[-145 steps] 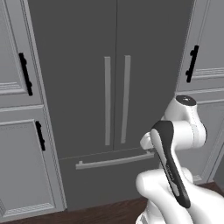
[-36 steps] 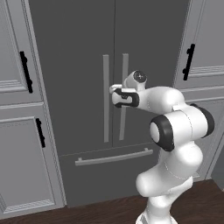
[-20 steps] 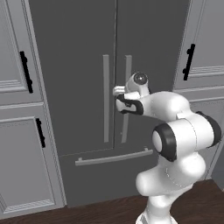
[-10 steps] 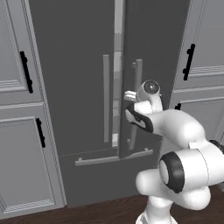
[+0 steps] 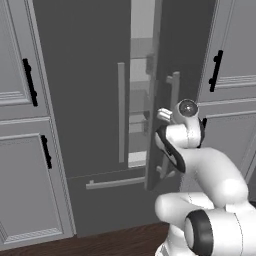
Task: Grab a lemon wedge from the fridge and one ice cube from the ice bowl, and put them in the glass of lemonade.
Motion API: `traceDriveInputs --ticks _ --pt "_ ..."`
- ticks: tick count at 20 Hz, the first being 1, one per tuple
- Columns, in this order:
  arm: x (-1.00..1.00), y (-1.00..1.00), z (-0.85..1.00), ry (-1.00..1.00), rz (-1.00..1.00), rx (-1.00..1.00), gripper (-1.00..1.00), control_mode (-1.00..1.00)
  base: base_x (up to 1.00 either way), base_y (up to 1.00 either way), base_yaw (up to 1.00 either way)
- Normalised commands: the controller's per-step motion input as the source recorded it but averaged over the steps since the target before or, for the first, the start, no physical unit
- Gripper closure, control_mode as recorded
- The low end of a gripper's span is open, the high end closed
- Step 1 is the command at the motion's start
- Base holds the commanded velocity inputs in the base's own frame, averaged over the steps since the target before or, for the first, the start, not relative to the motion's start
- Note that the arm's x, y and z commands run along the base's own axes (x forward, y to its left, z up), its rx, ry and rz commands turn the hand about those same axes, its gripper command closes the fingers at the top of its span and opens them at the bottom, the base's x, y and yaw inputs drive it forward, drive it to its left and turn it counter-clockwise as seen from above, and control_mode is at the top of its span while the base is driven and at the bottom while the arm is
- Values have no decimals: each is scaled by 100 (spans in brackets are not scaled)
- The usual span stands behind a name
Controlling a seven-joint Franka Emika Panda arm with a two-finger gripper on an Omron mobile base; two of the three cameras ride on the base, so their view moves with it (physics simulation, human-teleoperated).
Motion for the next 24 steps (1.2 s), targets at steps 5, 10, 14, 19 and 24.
traceDriveInputs --ticks 5,10,14,19,24 --pt "-63 -98 0 0 -25 11 100 -100 0 0 0" --pt "-35 -72 2 1 -25 6 -100 -100 0 0 0" --pt "-27 -61 25 2 -16 5 -100 -100 0 0 0" --pt "-50 2 43 0 -5 3 -100 -100 0 0 0" --pt "-48 47 44 2 -5 0 -100 -100 0 0 0"
